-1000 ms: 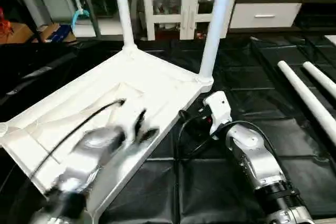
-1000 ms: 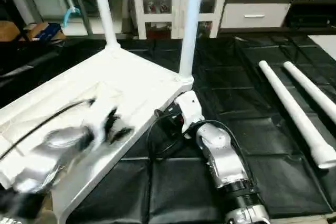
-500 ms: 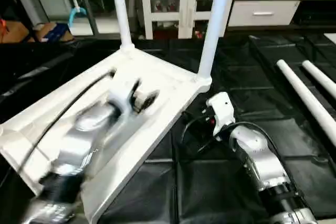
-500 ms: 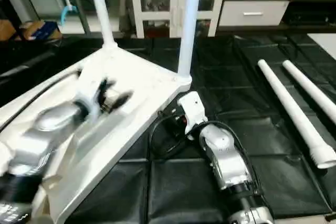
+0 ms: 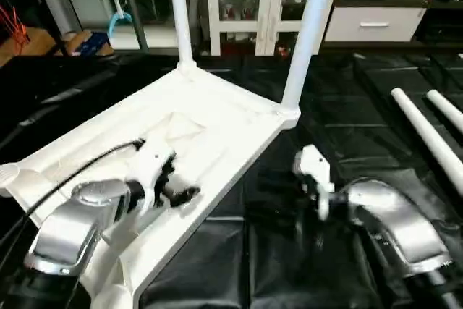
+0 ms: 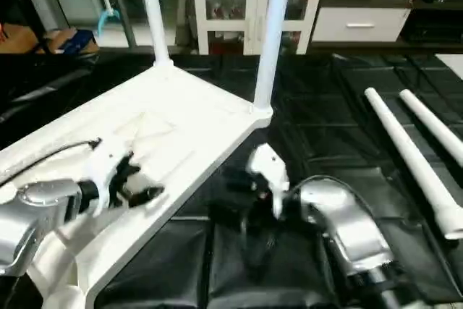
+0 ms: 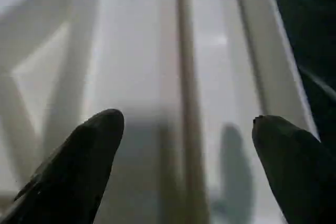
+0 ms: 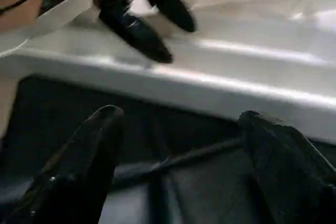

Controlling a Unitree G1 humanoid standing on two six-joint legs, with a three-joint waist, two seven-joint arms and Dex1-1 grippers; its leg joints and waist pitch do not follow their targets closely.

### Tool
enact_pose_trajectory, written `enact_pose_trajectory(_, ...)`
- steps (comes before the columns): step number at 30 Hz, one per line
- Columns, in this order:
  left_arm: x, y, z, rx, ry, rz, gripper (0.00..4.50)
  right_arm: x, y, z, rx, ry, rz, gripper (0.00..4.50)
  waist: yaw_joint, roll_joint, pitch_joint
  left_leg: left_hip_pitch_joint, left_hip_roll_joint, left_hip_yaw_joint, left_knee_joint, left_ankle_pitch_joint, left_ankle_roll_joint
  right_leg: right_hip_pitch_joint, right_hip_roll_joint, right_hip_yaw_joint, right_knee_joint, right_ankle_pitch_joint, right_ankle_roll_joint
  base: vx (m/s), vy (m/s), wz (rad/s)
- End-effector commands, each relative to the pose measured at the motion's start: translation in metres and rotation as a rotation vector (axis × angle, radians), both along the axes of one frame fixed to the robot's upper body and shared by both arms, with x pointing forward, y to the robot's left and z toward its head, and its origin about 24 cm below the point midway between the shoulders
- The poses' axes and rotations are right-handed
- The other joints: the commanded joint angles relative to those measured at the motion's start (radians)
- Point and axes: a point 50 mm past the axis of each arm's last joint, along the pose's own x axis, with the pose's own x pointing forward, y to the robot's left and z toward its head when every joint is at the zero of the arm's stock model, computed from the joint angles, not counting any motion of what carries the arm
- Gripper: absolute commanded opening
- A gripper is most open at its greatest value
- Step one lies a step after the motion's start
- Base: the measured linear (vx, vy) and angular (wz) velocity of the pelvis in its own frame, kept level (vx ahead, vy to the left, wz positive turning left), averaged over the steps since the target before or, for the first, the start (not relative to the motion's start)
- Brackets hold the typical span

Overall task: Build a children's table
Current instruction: Rotate table base

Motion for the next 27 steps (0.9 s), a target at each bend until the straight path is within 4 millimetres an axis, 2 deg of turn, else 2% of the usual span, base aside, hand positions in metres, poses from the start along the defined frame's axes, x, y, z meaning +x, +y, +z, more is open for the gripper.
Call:
enact_pose_trajectory(1,-0.002,-0.003,0.000,0.012,0.010,-0.017,4.02,-0.003,0.003,0.004,0.000,-0.005,0.031,3.77,0.000,0.001,-0.055,0.025,0.054,-0.036,-0.092,-0.339,-0.009,0.026,-0.048,0.036,-0.078,-0.357,-0.182,0.000,0.000,0.00)
enact_pose_trajectory(4,-0.001,-0.003,-0.003,0.045,0.019,-0.009,3.95,-0.005,0.004,0.006,-0.001,0.002,0.039,3.77,-0.002,0.000,-0.055,0.024,0.054,-0.038,-0.093,-0.339,-0.007,0.026,-0.045,0.034,-0.078,-0.359,-0.179,0.000,0.000,0.00)
enact_pose_trajectory(5,0.000,-0.003,-0.004,0.050,0.020,0.006,3.82,-0.006,0.004,0.007,-0.002,0.005,0.044,3.77,-0.003,0.000,-0.056,0.022,0.055,-0.039,-0.093,-0.336,-0.007,0.028,-0.045,0.034,-0.077,-0.354,-0.177,0.000,0.000,0.00)
enact_pose_trajectory(6,0.002,-0.002,-0.004,0.059,0.018,0.018,3.67,-0.006,0.005,0.007,-0.002,0.006,0.048,3.77,-0.003,0.006,-0.057,0.024,0.055,-0.040,-0.093,-0.334,-0.009,0.028,-0.045,0.033,-0.076,-0.348,-0.177,0.000,0.000,0.00)
enact_pose_trajectory(9,0.005,0.001,-0.005,0.076,0.030,0.053,3.55,-0.008,0.006,0.007,-0.006,0.007,0.056,3.77,-0.003,0.002,-0.057,0.024,0.053,-0.037,-0.091,-0.331,-0.006,0.027,-0.044,0.033,-0.076,-0.336,-0.182,0.000,0.000,0.00)
enact_pose_trajectory(12,0.006,0.003,-0.006,0.081,0.034,0.076,3.15,-0.009,0.006,0.006,-0.009,0.005,0.057,3.77,-0.003,0.004,-0.059,0.024,0.054,-0.038,-0.090,-0.320,-0.006,0.028,-0.044,0.032,-0.074,-0.314,-0.188,0.000,0.000,0.00)
enact_pose_trajectory(14,0.007,0.002,-0.006,0.072,0.042,0.094,3.15,-0.009,0.006,0.006,-0.010,0.005,0.057,3.77,-0.003,0.003,-0.060,0.022,0.053,-0.037,-0.089,-0.305,-0.002,0.030,-0.044,0.032,-0.073,-0.291,-0.196,0.000,0.000,0.00)
enact_pose_trajectory(15,0.008,0.002,-0.006,0.069,0.044,0.103,2.93,-0.010,0.006,0.006,-0.012,0.006,0.057,3.77,-0.002,0.004,-0.061,0.023,0.053,-0.036,-0.088,-0.300,0.002,0.030,-0.044,0.032,-0.073,-0.286,-0.199,0.000,0.000,0.00)
enact_pose_trajectory(22,0.016,0.001,-0.007,0.058,0.037,0.195,2.28,-0.011,0.007,0.004,-0.021,0.008,0.060,3.77,0.000,0.001,-0.061,0.019,0.053,-0.037,-0.086,-0.282,0.012,0.034,-0.046,0.031,-0.073,-0.280,-0.202,0.000,0.000,0.00)
enact_pose_trajectory(23,0.019,0.001,-0.007,0.052,0.030,0.210,2.25,-0.011,0.008,0.004,-0.021,0.007,0.060,3.77,0.000,0.004,-0.061,0.019,0.053,-0.037,-0.086,-0.281,0.013,0.033,-0.046,0.031,-0.073,-0.281,-0.202,0.000,0.000,0.00)
enact_pose_trajectory(26,0.025,-0.002,-0.006,0.029,0.017,0.245,1.97,-0.011,0.008,0.004,-0.023,0.006,0.061,3.77,0.001,0.003,-0.061,0.023,0.052,-0.035,-0.084,-0.296,0.012,0.030,-0.044,0.031,-0.078,-0.300,-0.197,0.000,0.000,0.00)
enact_pose_trajectory(27,0.027,-0.004,-0.006,0.021,0.015,0.250,1.86,-0.012,0.008,0.003,-0.024,0.006,0.061,3.77,0.001,0.004,-0.060,0.019,0.052,-0.038,-0.087,-0.300,0.010,0.034,-0.046,0.030,-0.078,-0.310,-0.194,0.000,0.000,0.00)
